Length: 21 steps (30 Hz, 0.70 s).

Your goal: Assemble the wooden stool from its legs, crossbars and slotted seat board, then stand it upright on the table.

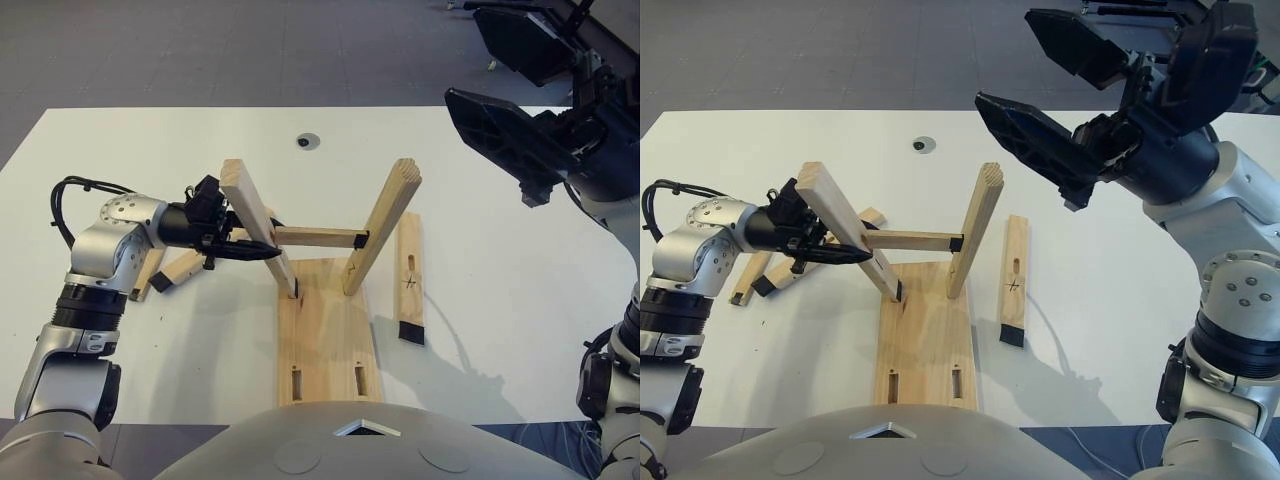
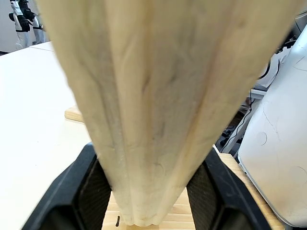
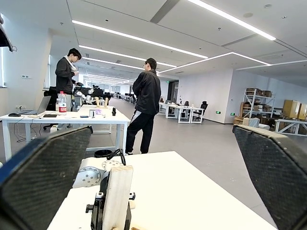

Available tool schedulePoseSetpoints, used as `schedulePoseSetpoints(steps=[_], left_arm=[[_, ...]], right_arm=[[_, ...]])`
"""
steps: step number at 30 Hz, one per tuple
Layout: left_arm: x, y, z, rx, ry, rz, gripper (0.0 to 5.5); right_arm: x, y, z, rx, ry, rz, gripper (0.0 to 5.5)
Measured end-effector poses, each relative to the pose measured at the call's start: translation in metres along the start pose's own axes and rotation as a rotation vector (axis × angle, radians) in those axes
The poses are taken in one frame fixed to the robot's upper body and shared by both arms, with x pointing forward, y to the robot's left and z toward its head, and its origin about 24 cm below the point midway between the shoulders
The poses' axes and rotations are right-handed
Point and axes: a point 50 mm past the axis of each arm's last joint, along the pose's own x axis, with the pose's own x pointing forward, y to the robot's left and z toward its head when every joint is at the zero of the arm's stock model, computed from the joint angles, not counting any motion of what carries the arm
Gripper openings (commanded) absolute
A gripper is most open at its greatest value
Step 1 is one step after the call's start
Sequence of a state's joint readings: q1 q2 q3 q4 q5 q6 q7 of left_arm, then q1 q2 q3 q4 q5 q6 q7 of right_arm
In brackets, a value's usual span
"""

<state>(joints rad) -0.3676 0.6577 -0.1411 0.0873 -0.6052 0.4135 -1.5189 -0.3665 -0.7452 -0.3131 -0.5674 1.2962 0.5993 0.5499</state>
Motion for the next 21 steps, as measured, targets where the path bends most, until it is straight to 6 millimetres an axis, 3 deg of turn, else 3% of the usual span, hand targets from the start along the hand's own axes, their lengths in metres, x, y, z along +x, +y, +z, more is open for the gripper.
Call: schedulePoseSetpoints(steps=[21], left_arm=[[0.017, 0.003, -0.001, -0.015, 0.114, 0.012, 2.03]], right_arm=[[0.010, 0.007, 0.002, -0.019, -0.009, 0.057, 5.40]])
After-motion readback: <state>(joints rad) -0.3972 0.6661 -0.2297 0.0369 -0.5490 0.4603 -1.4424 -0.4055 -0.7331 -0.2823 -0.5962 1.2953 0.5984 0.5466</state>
